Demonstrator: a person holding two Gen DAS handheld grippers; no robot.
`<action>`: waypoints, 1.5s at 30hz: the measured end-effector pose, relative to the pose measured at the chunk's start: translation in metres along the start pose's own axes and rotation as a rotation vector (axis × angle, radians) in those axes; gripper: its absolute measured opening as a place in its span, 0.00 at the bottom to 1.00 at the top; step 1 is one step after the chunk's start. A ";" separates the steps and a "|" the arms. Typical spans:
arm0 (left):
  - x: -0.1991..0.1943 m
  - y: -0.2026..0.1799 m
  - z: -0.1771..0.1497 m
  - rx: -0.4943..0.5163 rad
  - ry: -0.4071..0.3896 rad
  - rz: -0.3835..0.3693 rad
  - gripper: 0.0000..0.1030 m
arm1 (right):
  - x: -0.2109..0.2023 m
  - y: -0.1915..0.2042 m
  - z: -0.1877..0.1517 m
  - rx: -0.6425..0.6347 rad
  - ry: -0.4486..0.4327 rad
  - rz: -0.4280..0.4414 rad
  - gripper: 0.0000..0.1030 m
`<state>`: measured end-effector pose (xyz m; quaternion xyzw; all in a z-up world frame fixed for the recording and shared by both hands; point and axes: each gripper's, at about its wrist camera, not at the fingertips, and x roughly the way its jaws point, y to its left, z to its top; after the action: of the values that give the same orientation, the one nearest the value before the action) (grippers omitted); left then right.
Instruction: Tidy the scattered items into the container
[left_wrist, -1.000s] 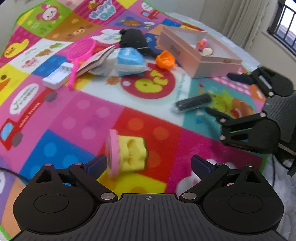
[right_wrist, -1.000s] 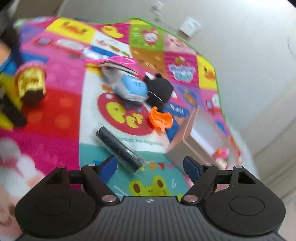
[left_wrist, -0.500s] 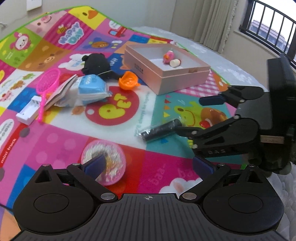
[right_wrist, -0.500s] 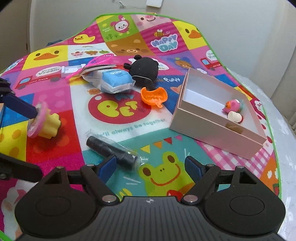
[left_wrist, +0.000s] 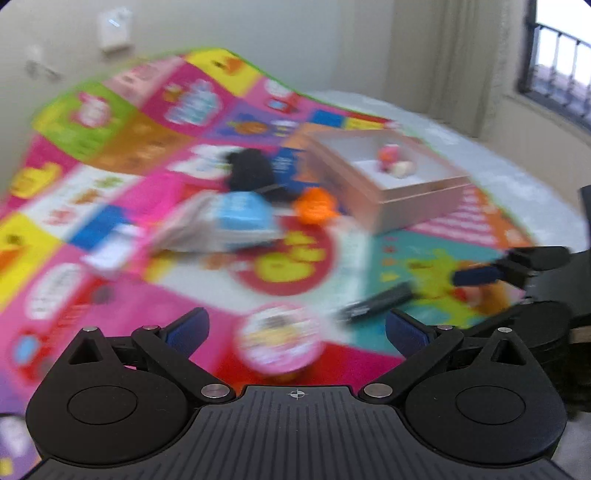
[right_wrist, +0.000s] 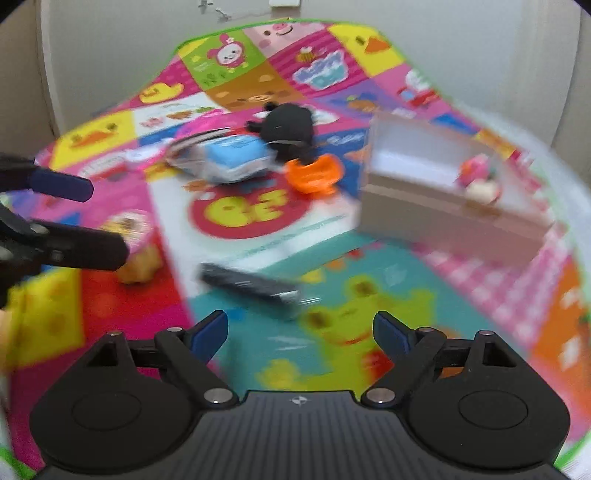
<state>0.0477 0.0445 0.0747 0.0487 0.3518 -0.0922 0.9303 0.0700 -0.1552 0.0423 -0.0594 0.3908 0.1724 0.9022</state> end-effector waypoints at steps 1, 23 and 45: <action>-0.003 0.003 -0.003 0.002 -0.002 0.032 1.00 | 0.003 0.007 0.000 0.016 -0.003 -0.004 0.84; 0.020 0.003 -0.007 -0.033 0.111 0.038 1.00 | -0.020 0.017 -0.008 -0.016 -0.113 -0.131 0.78; 0.062 -0.025 0.000 0.103 0.114 0.096 0.69 | -0.038 0.013 -0.044 -0.075 -0.081 -0.080 0.78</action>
<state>0.0875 0.0112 0.0330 0.1184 0.3963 -0.0624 0.9083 0.0107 -0.1634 0.0397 -0.1018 0.3446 0.1529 0.9206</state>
